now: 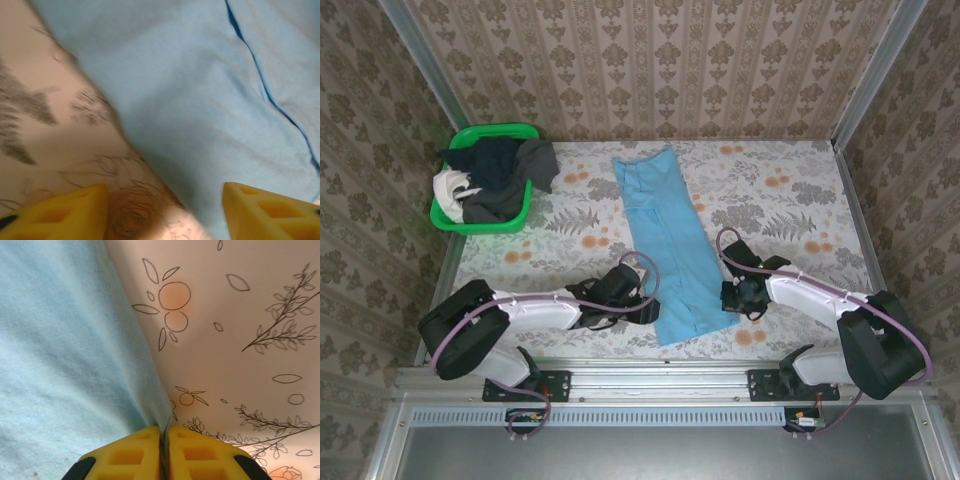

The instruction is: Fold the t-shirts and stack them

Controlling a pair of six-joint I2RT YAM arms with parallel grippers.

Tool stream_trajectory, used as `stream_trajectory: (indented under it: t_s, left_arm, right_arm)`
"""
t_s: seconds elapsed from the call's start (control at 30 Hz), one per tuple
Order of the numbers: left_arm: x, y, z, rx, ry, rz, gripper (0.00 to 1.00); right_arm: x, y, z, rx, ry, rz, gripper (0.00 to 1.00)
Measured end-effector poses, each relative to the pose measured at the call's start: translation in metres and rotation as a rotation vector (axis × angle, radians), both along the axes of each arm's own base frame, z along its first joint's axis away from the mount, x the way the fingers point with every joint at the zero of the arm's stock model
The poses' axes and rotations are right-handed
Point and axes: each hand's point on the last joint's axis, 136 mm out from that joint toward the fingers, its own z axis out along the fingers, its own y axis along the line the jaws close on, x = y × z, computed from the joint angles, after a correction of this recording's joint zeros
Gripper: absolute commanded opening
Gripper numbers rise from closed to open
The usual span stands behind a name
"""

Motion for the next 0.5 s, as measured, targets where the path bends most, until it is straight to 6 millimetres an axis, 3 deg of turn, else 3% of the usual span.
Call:
stream_trajectory:
  t_s: [0.23,0.43,0.47,0.5]
  left_arm:
    - [0.009,0.003,-0.009,-0.021,-0.007,0.081,0.01]
    - [0.012,0.014,-0.008,-0.064,0.032,0.085,0.00]
    - [0.012,0.018,-0.008,-0.060,0.039,0.088,0.07]
    - [0.012,0.021,-0.007,-0.055,0.042,0.090,0.24]
  right_arm:
    - [-0.001,0.007,-0.001,0.022,-0.002,0.012,0.13]
    - [-0.006,0.014,0.006,0.041,-0.021,0.014,0.17]
    - [-0.009,0.018,0.008,0.051,-0.029,0.019,0.17]
    - [-0.012,0.023,0.011,0.060,-0.036,0.027,0.17]
